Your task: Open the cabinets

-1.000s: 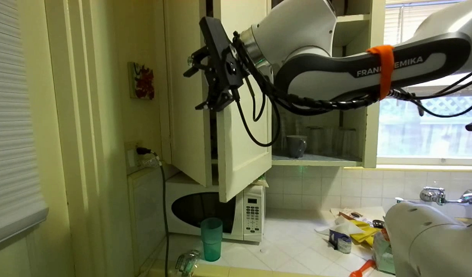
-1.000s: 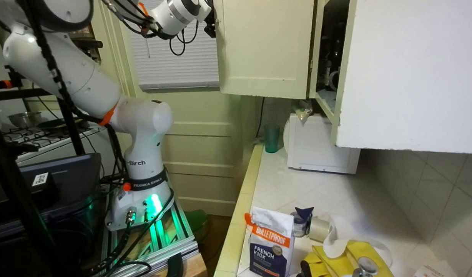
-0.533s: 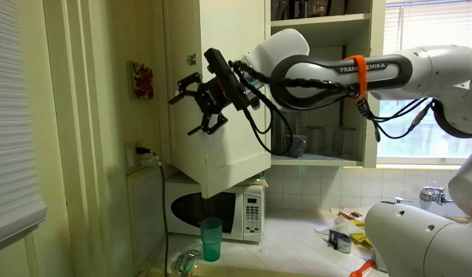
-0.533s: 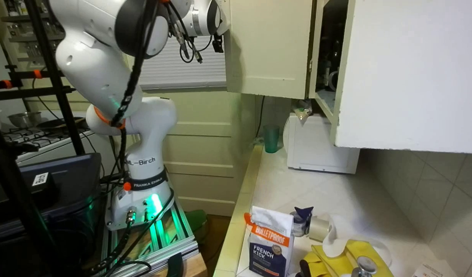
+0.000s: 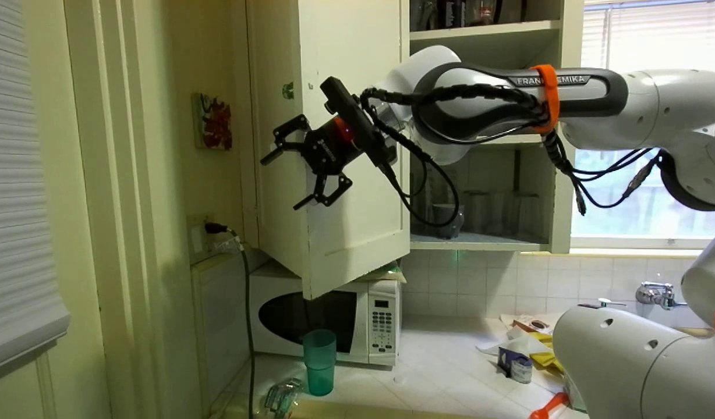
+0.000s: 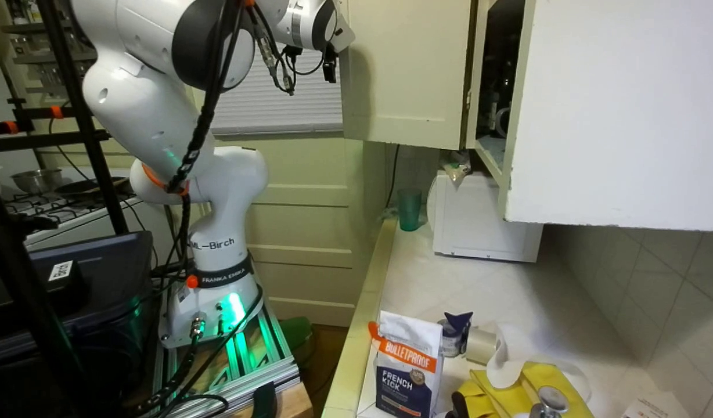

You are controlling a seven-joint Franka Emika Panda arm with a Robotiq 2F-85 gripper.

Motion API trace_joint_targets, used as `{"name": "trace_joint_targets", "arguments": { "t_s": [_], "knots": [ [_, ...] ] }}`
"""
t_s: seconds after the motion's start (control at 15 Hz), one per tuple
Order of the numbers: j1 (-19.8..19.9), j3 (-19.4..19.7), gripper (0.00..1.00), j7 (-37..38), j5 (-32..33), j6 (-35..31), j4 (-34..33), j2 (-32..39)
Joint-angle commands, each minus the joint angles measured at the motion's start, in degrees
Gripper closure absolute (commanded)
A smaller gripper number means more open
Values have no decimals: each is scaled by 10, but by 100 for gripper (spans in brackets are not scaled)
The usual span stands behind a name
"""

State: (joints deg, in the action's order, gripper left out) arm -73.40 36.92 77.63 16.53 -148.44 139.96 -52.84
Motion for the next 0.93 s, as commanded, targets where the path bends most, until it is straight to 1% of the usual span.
{"name": "trace_joint_targets", "arguments": {
  "t_s": [0.0, 0.53, 0.6, 0.73, 0.8, 0.87],
  "knots": [
    [66, -45, 0, -81, -115, -18, 5, 42],
    [66, -45, 0, -81, -116, -19, 5, 44],
    [38, -38, 0, -102, -146, -19, 7, 22],
    [2, -43, 0, -187, -237, -10, 0, 13],
    [1, -56, 0, -228, -284, 14, -9, 18],
    [-4, -65, 0, -267, -330, 24, -15, 20]
  ]
}}
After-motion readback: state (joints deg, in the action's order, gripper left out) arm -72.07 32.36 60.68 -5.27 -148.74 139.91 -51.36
